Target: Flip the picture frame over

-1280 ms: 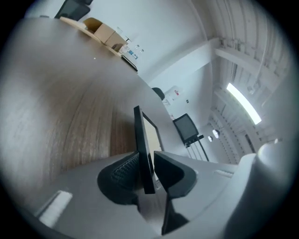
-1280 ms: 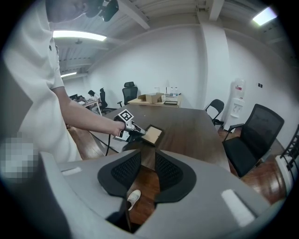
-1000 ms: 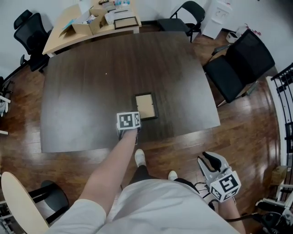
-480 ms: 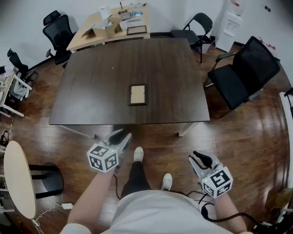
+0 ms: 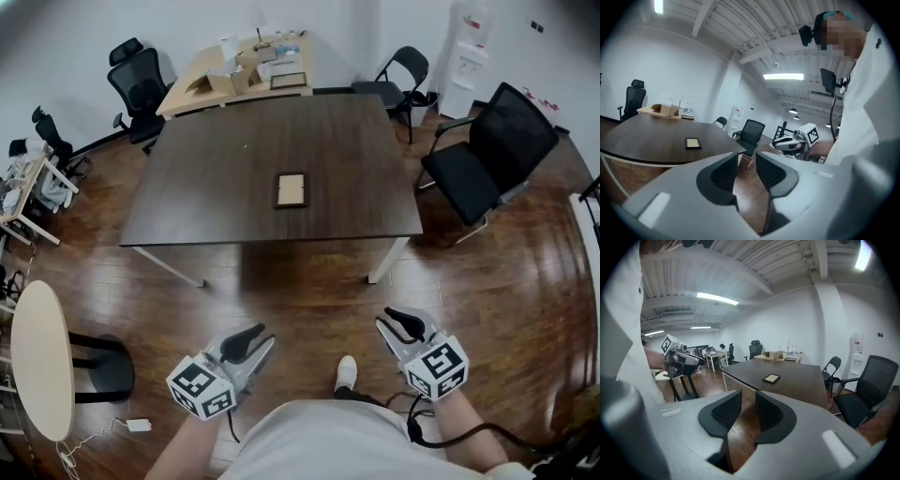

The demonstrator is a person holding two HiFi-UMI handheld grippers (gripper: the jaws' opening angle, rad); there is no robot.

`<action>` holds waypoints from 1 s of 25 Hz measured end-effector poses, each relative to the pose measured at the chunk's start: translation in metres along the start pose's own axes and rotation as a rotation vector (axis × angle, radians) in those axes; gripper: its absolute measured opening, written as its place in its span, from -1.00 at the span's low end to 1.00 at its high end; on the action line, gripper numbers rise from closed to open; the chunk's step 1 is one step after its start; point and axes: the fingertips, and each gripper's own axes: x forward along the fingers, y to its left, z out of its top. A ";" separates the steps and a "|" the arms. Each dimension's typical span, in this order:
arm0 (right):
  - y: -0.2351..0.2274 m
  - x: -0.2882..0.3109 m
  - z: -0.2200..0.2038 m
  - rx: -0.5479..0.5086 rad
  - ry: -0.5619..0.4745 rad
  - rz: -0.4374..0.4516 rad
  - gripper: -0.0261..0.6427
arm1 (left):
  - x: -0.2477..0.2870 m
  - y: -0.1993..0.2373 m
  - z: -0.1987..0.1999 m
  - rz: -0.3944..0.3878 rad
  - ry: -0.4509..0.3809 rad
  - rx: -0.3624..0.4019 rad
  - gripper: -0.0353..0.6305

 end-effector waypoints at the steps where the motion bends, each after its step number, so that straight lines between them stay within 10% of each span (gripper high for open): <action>1: 0.009 -0.003 0.003 -0.001 -0.007 -0.006 -0.64 | -0.007 -0.008 0.001 -0.020 -0.009 0.000 -0.54; 25: 0.230 -0.045 -0.008 -0.076 -0.058 -0.042 -0.62 | -0.165 -0.053 -0.078 -0.189 -0.058 -0.010 -0.54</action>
